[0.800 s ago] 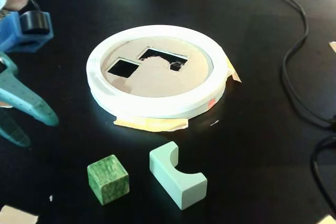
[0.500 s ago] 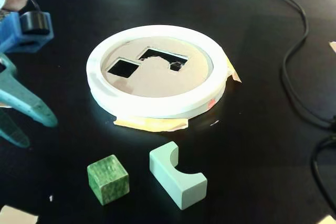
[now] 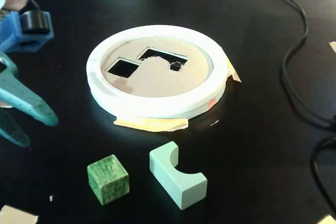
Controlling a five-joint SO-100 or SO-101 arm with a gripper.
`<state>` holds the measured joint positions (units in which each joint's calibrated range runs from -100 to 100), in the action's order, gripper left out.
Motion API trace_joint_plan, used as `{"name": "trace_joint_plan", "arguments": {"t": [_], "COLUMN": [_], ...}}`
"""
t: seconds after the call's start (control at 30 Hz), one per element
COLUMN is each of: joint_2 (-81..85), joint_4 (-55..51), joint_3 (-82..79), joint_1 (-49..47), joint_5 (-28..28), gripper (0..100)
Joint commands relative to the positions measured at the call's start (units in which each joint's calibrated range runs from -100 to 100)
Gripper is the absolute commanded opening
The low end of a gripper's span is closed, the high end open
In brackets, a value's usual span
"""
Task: Pick up the U shape block and drop it in corresponding U shaped hole
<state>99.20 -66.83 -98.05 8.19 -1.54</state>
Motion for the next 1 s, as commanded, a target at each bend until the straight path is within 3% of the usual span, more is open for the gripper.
{"name": "trace_joint_plan", "arguments": {"t": [0.0,0.3,0.73,0.87,0.97], "joint_2": [0.8,0.8,0.1,-5.9,-17.7], "joint_4": [1.4,2.6,2.6,4.1,11.3], "joint_3": [0.1,2.1,20.4,26.3,32.8], "joint_1": [0.8,-1.0,-2.7,-4.3,-4.6], "joint_5": [-0.4,-0.5,-0.5,-0.5,0.0], "gripper": [87,87,87,87,86]}}
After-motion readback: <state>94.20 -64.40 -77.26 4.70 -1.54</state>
